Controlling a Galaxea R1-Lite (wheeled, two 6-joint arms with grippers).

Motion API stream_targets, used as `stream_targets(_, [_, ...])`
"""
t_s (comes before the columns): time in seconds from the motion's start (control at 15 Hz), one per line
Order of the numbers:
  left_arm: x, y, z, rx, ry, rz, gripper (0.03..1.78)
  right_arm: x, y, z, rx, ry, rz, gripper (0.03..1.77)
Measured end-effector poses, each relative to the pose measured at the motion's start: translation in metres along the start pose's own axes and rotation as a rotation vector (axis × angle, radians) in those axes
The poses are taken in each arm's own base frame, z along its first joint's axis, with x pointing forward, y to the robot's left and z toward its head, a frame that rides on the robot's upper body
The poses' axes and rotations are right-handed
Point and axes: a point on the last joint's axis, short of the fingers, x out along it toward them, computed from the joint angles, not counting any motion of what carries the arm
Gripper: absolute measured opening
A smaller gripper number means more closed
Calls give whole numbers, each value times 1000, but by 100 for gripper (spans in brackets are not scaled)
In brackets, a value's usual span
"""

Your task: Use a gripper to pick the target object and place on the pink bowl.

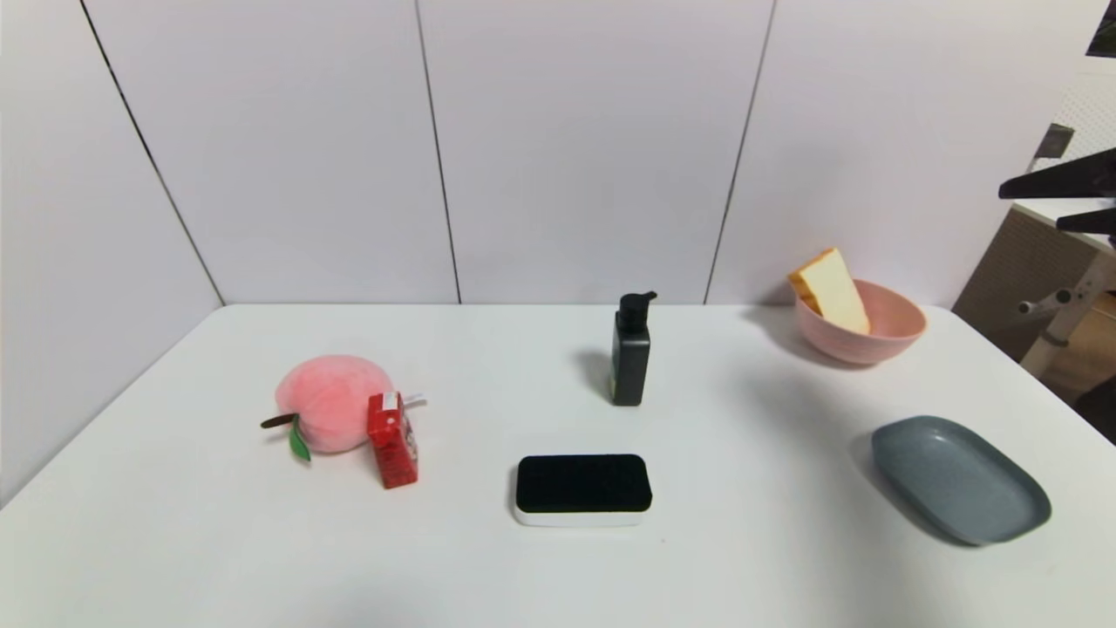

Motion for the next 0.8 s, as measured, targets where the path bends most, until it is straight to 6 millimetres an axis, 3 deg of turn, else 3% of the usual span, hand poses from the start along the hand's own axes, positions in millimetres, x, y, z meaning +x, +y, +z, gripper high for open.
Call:
stream_targets(0.33, [0, 0, 0, 0, 0, 0, 169, -29, 47, -80, -131, -20, -26, 167])
stream_targets(0.67, [0, 0, 0, 0, 0, 0, 169, -51, 41, -180, -197, 4, -437, 169])
stream_targets(0.8, [0, 0, 0, 0, 0, 0, 169, -55, 34, -217, -224, -26, -480, 169])
